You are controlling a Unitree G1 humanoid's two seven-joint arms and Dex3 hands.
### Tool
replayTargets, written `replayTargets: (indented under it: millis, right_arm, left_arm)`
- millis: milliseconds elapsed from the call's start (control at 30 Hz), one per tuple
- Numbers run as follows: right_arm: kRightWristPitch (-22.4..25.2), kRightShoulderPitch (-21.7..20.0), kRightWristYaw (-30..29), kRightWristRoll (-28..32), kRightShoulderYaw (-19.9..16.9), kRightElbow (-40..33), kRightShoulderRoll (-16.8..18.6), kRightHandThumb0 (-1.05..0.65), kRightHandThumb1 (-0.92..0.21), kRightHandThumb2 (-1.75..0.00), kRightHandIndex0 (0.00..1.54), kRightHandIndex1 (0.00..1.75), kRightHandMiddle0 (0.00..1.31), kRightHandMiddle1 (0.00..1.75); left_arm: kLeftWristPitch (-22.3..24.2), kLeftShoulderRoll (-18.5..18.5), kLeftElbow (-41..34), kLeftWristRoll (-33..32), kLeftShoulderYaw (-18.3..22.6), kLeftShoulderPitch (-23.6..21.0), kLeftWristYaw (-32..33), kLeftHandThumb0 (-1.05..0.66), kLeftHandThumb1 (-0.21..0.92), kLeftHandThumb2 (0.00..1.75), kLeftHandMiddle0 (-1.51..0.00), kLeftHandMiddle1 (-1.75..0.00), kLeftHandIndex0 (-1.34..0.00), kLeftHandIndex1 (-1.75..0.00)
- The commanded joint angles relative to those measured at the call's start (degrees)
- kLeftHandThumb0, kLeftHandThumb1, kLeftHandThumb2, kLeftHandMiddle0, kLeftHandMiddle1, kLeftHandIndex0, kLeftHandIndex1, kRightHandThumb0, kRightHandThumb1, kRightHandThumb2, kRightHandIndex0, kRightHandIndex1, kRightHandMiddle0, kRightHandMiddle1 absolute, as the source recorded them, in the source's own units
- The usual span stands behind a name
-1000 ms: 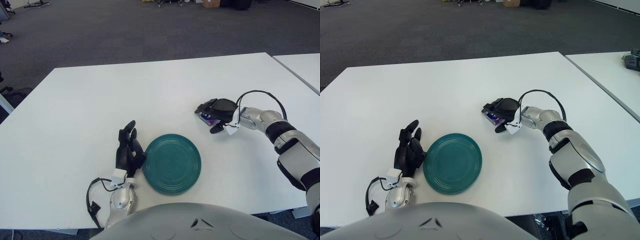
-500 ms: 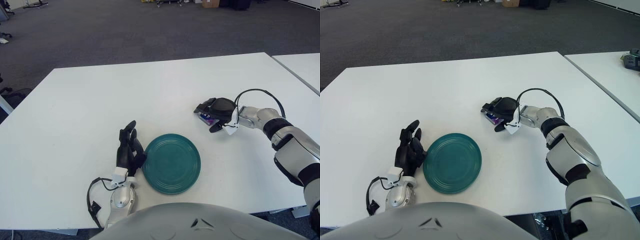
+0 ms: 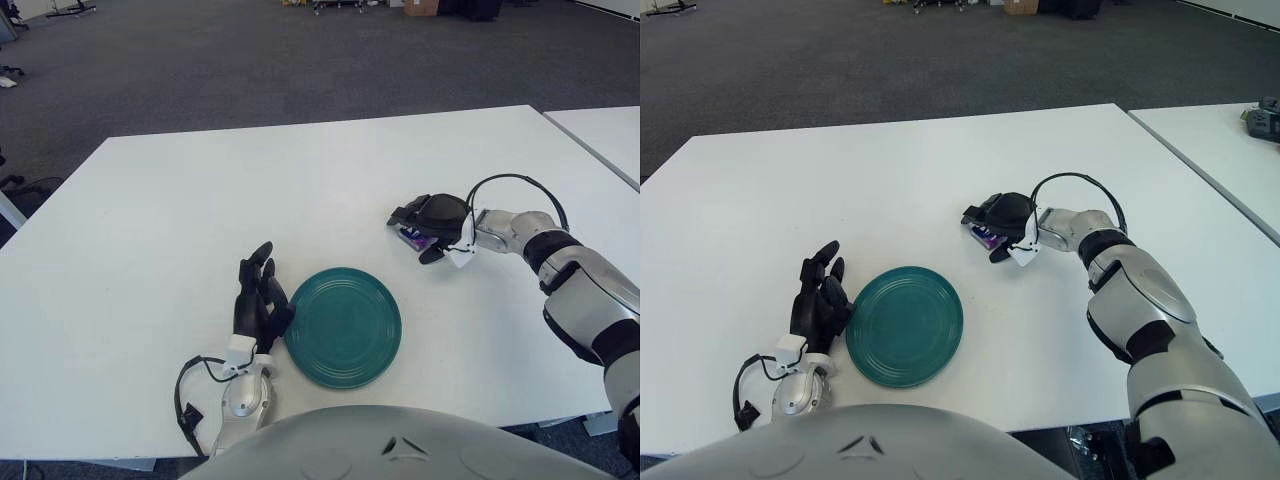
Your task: Put the gum into the plate.
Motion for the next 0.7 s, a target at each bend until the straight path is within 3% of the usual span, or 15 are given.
replayTargets:
  millis: [0, 33, 67, 167, 267, 400, 667]
  right_arm:
    - [1.8, 0.9, -0.2, -2.5, 2.3, 1.4, 2.9, -0.65, -0.92, -0.63, 0.46, 0.47, 0.01, 1.14]
    - [1.9, 0.8, -0.9, -2.7, 2.7, 1.5, 3.1, -0.65, -0.92, -0.63, 0.41, 0.69, 0.01, 1.25]
    - [2.0, 0.7, -1.5, -2.8, 3.0, 1.7, 3.3, -0.54, -0.92, -0.59, 0.39, 1.02, 0.08, 1.43]
    - [2.7, 0.5, -3.1, -3.2, 3.8, 2.1, 3.9, -0.42, -0.92, -0.54, 0.38, 1.50, 0.17, 1.64]
    - [3.9, 0.6, -5.8, -3.9, 4.8, 2.3, 4.5, -0.39, -0.85, -0.62, 0.46, 1.66, 0.23, 1.71]
    - [4.4, 0.7, -9.1, -4.1, 5.5, 2.6, 4.8, -0.38, -0.77, -0.73, 0.54, 1.72, 0.29, 1.74]
    - [5.8, 3.9, -25.8, -6.0, 6.1, -4.7, 2.3, -0.40, -0.61, -0.94, 0.70, 1.75, 0.39, 1.75]
  left_arm:
    - [0.9, -0.9, -0.2, -0.2, 0.0, 0.6, -0.1, -0.87, 0.92, 0.99, -0.38, -0.02, -0.01, -0.85]
    - [0.9, -0.8, -0.4, -0.2, 0.1, 0.7, -0.2, -0.87, 0.92, 0.99, -0.39, -0.02, -0.01, -0.85]
    - [0.9, -0.8, -0.5, -0.2, 0.1, 0.8, -0.2, -0.87, 0.92, 0.99, -0.39, -0.03, -0.01, -0.85]
    - [1.0, -0.7, -1.2, -0.3, 0.2, 1.3, -0.3, -0.87, 0.92, 0.99, -0.40, -0.03, -0.02, -0.85]
    - [1.3, -0.6, -1.9, -0.3, 0.4, 1.7, -0.5, -0.87, 0.92, 0.98, -0.40, -0.03, -0.02, -0.86]
    - [1.9, -0.7, -2.8, -0.1, 0.6, 2.2, -0.6, -0.86, 0.92, 0.98, -0.41, -0.03, -0.02, -0.86]
    - [1.8, -1.1, -6.4, 0.3, 1.2, 4.1, 0.4, -0.86, 0.92, 0.98, -0.42, -0.03, -0.01, -0.86]
